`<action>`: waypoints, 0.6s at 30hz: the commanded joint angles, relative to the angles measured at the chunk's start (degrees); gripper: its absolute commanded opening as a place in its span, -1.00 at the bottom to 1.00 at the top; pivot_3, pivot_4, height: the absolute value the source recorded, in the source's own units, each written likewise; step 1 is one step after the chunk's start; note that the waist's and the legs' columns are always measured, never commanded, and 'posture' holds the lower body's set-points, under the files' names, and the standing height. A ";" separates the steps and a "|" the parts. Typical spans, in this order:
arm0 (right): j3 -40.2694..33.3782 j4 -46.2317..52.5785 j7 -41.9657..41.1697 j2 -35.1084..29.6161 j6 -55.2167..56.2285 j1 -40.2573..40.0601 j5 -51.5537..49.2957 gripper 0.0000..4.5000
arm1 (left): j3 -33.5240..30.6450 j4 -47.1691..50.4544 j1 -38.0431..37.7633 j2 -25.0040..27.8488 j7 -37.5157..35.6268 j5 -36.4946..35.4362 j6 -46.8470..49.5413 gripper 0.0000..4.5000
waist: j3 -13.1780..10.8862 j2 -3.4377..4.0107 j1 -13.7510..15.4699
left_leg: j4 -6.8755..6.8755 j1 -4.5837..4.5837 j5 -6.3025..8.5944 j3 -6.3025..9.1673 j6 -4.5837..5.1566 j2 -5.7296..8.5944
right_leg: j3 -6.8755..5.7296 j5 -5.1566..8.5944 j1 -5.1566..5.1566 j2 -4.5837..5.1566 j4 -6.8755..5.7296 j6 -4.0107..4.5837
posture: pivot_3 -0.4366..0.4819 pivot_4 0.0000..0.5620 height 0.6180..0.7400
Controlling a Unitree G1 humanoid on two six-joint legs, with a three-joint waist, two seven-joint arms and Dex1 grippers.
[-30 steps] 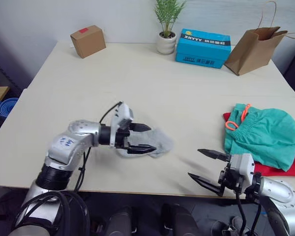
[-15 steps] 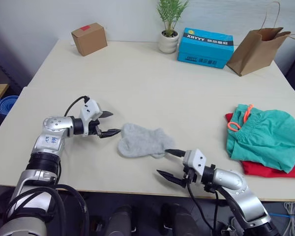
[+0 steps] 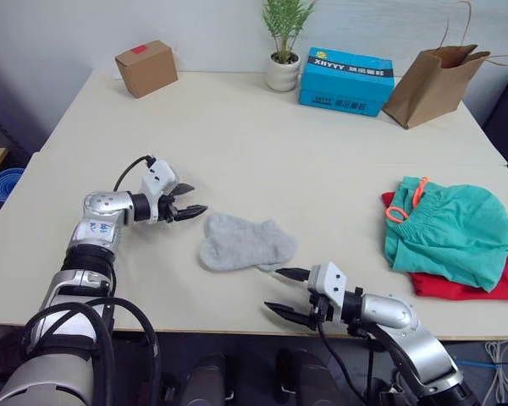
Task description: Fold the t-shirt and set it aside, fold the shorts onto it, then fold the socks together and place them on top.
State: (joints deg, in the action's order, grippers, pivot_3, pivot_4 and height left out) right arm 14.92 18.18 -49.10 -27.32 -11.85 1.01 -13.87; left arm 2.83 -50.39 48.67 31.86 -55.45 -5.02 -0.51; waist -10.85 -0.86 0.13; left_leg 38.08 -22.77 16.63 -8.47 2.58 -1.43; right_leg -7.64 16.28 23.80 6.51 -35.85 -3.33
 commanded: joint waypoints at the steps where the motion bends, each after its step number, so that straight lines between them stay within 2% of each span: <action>1: 0.79 0.11 -0.34 -0.04 -0.39 1.55 0.40 0.34 | 0.30 -1.83 2.55 -0.36 1.78 2.11 -1.56 -0.12 | 0.00 -0.06 -0.08 | 0.01 0.00 0.00 0.00 0.00 0.00 | 0.00 0.00 0.00 0.00 0.00 0.00 | -0.05 -0.47 1.00; 7: 1.39 -3.05 -0.62 0.14 -1.06 4.85 1.66 -0.60 | 1.90 -3.76 2.90 -2.35 -1.68 3.68 -1.51 -0.98 | 0.02 -0.12 -0.21 | 0.02 0.00 0.00 0.00 0.00 0.00 | -0.01 0.00 0.00 0.00 -0.02 0.00 | -0.05 -0.47 1.00; 9: 1.24 -3.95 -0.26 0.32 -1.12 5.81 2.09 -0.92 | 2.19 -2.57 2.01 -2.26 -3.62 3.56 -1.09 -1.00 | 0.02 -0.12 -0.23 | 0.02 0.01 0.00 0.00 0.00 0.00 | 0.00 0.00 0.00 0.00 -0.04 0.00 | -0.05 -0.47 1.00; 10: 1.15 -4.25 -0.06 0.38 -1.22 6.14 2.25 -0.99 | 2.12 -1.77 1.52 -2.14 -4.12 3.40 -0.59 -1.00 | 0.02 -0.12 -0.23 | 0.02 0.01 -0.01 0.00 -0.01 0.00 | 0.00 0.00 0.00 0.00 -0.04 0.00 | -0.05 -0.47 1.00; 18: -2.39 -5.56 -0.41 -1.69 -1.07 7.07 1.87 -0.99 | 1.16 12.29 -7.23 0.44 -7.10 0.78 6.79 -1.00 | 0.03 -0.12 -0.42 | 0.01 0.04 -0.01 0.00 -0.02 -0.02 | 0.03 0.00 -0.01 0.00 -0.07 0.00 | -0.05 -0.47 1.00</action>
State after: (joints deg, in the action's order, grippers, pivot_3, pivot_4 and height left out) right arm 14.63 12.26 -49.29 -28.37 -13.64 7.83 -11.43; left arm 3.60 -40.70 43.50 31.61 -61.20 -3.77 4.12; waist -10.82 -0.98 -0.30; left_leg 38.09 -22.72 16.63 -8.47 2.56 -1.46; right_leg -7.60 16.29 23.79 6.51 -35.92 -3.32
